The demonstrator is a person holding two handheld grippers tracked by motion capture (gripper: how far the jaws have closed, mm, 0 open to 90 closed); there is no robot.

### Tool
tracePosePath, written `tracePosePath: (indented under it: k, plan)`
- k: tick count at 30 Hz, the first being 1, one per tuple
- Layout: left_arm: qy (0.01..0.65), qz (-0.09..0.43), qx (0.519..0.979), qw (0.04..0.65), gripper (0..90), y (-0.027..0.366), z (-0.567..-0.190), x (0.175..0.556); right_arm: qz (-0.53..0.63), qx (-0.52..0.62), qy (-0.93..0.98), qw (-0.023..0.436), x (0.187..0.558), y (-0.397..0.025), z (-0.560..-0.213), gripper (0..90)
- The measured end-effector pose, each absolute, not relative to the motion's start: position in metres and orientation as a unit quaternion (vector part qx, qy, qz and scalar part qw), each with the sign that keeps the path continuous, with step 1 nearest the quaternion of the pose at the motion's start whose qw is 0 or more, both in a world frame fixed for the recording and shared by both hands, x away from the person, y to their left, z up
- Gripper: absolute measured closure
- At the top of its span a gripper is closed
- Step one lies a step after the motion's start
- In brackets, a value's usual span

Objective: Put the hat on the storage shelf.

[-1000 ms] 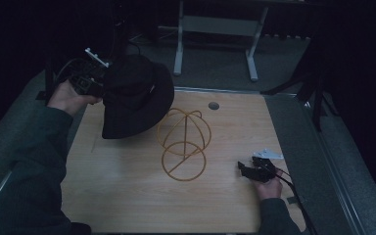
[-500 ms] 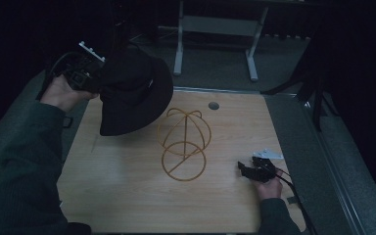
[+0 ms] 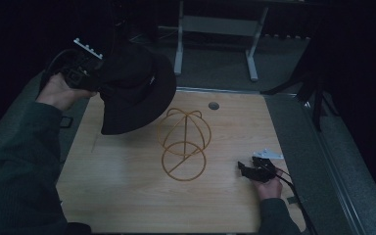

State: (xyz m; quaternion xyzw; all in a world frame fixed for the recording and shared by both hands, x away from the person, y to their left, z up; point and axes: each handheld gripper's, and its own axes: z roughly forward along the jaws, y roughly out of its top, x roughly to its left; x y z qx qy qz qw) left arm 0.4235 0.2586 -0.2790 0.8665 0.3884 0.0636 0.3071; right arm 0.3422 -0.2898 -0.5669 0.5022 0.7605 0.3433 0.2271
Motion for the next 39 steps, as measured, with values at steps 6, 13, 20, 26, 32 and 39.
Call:
tracePosePath:
  k: [6,13,20,26,32,39]
  plan:
    - [0.366,0.06,0.874,0.315,88.0,0.256,-0.276,0.421,0.343,0.502,0.76,0.227,0.342,-0.29,-0.567,31.8]
    - [0.349,0.057,0.878,0.324,87.9,0.254,-0.268,0.418,0.343,0.502,0.76,0.227,0.342,-0.29,-0.567,31.8]
    - [0.329,0.052,0.882,0.333,87.9,0.249,-0.265,0.414,0.343,0.502,0.76,0.227,0.342,-0.29,-0.567,31.8]
    - [0.319,0.053,0.888,0.327,87.9,0.242,-0.261,0.412,0.343,0.502,0.761,0.227,0.342,-0.29,-0.567,31.8]
    - [0.301,0.048,0.895,0.326,87.9,0.234,-0.257,0.409,0.343,0.503,0.76,0.227,0.342,-0.29,-0.567,31.8]
    - [0.282,0.048,0.903,0.321,87.8,0.227,-0.253,0.404,0.343,0.503,0.76,0.227,0.342,-0.29,-0.567,31.8]
